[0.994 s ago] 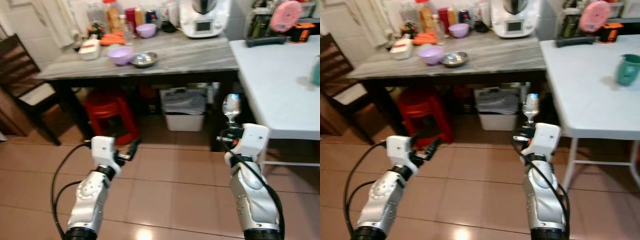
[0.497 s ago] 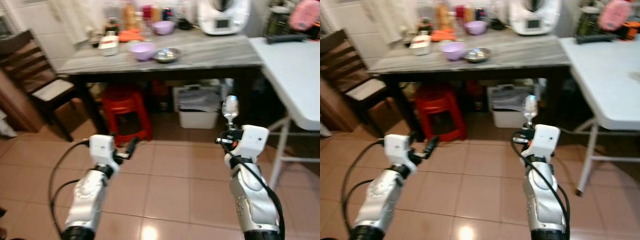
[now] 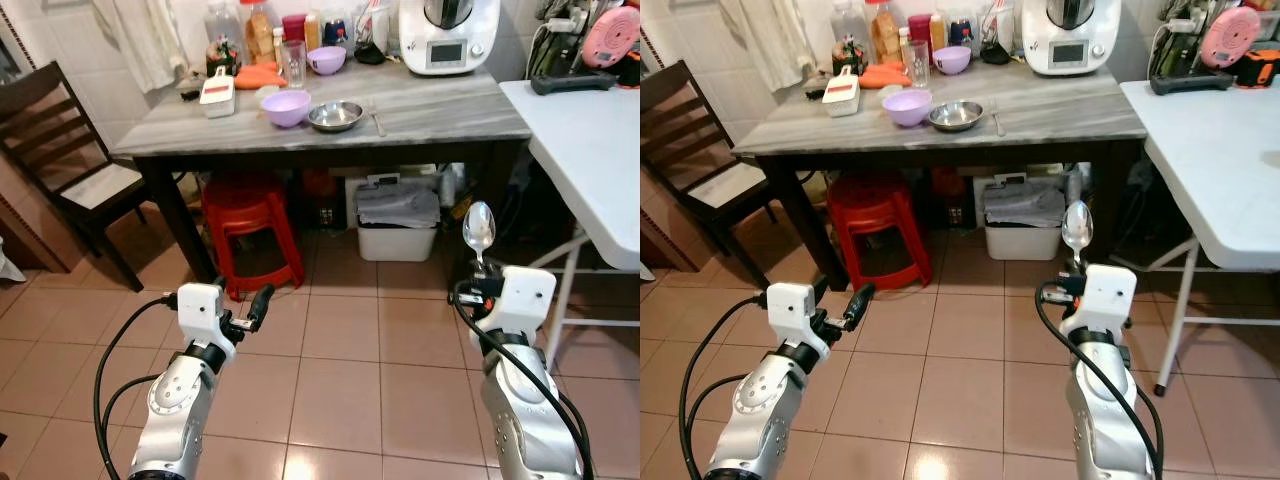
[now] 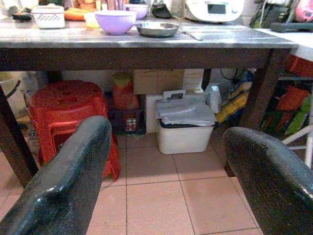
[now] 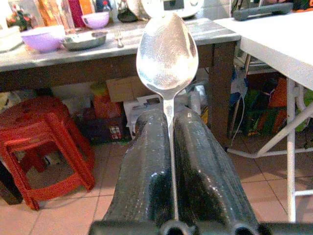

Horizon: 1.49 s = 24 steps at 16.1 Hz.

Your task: Setting the table

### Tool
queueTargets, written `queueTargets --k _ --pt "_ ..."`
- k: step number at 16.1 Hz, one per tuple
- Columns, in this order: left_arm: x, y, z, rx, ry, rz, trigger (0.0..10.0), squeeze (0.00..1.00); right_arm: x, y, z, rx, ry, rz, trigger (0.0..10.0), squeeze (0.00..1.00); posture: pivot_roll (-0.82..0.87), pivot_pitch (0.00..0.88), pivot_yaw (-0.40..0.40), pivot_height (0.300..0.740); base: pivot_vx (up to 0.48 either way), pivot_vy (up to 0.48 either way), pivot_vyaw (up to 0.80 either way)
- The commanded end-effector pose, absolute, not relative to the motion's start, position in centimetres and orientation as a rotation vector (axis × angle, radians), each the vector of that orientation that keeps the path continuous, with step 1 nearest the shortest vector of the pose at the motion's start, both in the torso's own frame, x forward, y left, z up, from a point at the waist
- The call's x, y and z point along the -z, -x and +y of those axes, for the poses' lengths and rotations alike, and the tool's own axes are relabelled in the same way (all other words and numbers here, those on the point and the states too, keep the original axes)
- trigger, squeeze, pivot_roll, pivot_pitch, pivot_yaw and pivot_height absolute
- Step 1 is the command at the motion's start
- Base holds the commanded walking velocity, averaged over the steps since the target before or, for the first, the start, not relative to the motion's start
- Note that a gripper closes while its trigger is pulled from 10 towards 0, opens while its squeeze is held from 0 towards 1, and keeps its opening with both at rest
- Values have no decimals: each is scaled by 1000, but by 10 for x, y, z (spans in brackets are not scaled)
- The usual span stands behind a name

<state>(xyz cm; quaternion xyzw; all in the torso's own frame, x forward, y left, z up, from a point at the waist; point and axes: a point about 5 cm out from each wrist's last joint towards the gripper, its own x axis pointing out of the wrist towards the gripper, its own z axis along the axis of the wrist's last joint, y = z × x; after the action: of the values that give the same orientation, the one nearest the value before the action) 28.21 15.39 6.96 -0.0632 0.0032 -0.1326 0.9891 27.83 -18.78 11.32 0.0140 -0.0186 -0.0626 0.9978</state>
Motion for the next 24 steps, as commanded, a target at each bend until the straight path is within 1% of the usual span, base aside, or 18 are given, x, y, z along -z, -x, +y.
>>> queueTargets --k 1,6,11,15,24 --pt "-73 -280 158 255 105 -10 10000 0 -120 -279 -184 108 -24 -72 10000 0 -35 0 130 740 401 0 0" --pt "-73 -281 152 275 111 -10 10000 0 -125 -281 -181 77 20 -93 10000 0 -36 0 129 740 401 0 0" --pt "-74 -280 154 271 109 -10 10000 0 -125 -282 -178 72 16 -95 10000 0 -35 0 128 740 403 0 0" --pt "-73 -279 151 275 113 -7 10000 0 -125 -282 -177 69 14 -96 10000 0 -37 0 130 740 404 0 408" --pt "-73 -279 143 299 127 -2 10000 0 -126 -283 -178 76 14 -97 10000 0 -46 0 129 740 402 0 0"
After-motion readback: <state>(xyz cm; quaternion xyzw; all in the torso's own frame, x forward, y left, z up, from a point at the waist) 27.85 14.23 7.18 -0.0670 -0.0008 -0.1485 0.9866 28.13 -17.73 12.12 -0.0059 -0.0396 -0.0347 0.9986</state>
